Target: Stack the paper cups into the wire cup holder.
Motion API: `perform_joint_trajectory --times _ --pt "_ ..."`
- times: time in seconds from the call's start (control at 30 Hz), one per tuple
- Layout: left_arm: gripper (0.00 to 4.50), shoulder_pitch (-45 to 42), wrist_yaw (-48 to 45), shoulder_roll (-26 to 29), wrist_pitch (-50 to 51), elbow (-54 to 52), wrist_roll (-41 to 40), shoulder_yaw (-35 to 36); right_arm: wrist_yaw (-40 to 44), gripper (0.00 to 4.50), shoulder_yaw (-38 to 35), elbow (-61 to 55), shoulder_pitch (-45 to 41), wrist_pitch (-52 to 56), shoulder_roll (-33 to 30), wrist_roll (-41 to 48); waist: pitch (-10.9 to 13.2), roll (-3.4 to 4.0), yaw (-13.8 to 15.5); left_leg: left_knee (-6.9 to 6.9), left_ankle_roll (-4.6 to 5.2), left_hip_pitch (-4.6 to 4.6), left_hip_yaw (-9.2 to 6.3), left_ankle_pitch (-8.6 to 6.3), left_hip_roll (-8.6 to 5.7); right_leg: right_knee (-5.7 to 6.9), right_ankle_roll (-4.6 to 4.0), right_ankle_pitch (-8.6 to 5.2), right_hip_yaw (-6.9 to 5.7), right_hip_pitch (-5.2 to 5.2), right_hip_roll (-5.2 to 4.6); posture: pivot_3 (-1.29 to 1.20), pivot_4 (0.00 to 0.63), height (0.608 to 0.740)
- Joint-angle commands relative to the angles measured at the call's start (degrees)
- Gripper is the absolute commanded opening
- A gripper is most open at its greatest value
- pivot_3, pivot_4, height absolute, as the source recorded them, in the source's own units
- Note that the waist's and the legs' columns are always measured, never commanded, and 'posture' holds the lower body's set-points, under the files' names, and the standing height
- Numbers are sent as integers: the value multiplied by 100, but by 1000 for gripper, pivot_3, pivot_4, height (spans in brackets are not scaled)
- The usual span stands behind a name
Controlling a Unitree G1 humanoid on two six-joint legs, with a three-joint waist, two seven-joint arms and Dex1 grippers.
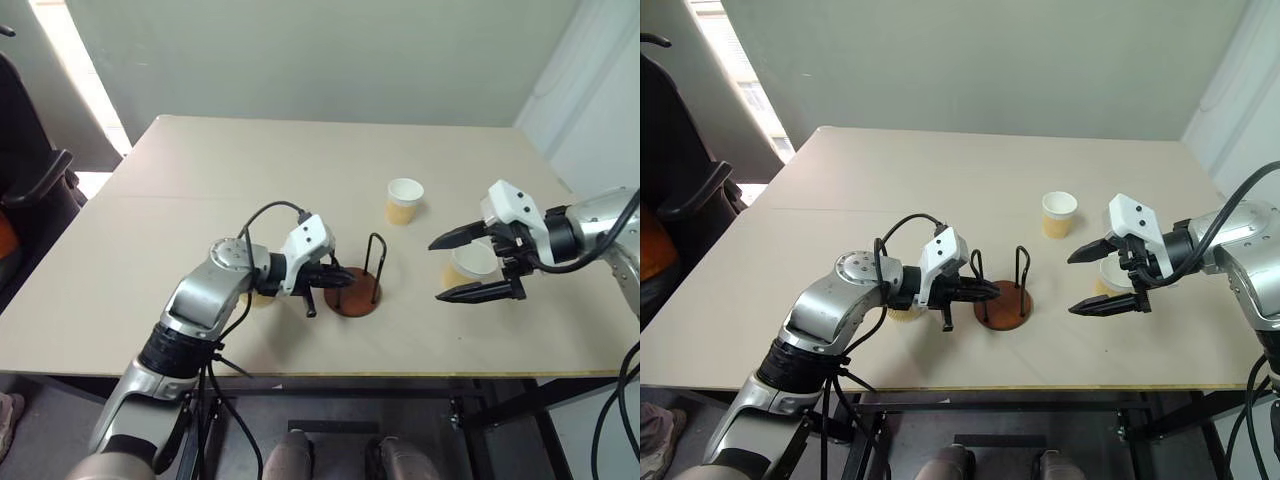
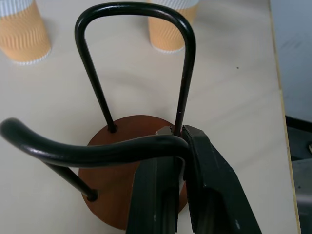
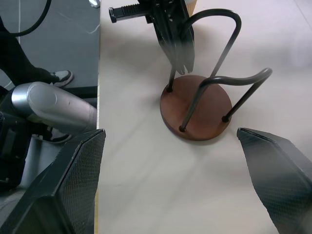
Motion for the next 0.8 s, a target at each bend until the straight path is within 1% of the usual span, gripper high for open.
perform_joint_trajectory --times 0.03,0.17,0.3,0.53,0.67,0.8 --pt "1185 163 137 40 271 -5 -41 -106 20 4500 -60 24 -130 -90 -24 -31 1 0 -14 -1 0 0 2 -1 0 0 -1 0 3 -2 0 0 150 740" --pt "2640 134 234 66 357 -57 -72 -111 47 4500 -24 80 -117 -139 -66 -103 2 -3 -9 -1 -1 -11 1 -1 1 -4 -2 1 2 -8 0 0 150 740" --pt "3975 206 182 197 295 -308 -141 -95 47 4500 71 257 -91 -273 -164 -360 2 -3 -11 -3 1 -14 2 -12 0 -18 -1 1 2 -8 0 0 150 740" --pt "3975 263 46 623 267 -1037 -425 108 171 4500 352 750 -84 -736 -396 -1022 3 -2 -9 -5 5 -16 3 -34 2 -27 16 4 2 -9 -1 0 150 740" --pt "3975 221 269 917 362 -1350 -342 182 53 4500 417 978 -71 -888 -408 -1360 3 -2 -18 -6 3 -11 4 -46 7 -25 19 6 0 -9 1 0 150 740" --pt "3975 376 320 1347 291 -1788 -306 272 14 4500 418 1046 28 -935 -429 -1533 4 -1 -24 -5 5 -12 4 -50 9 -26 9 0 -1 -12 0 0 150 740"
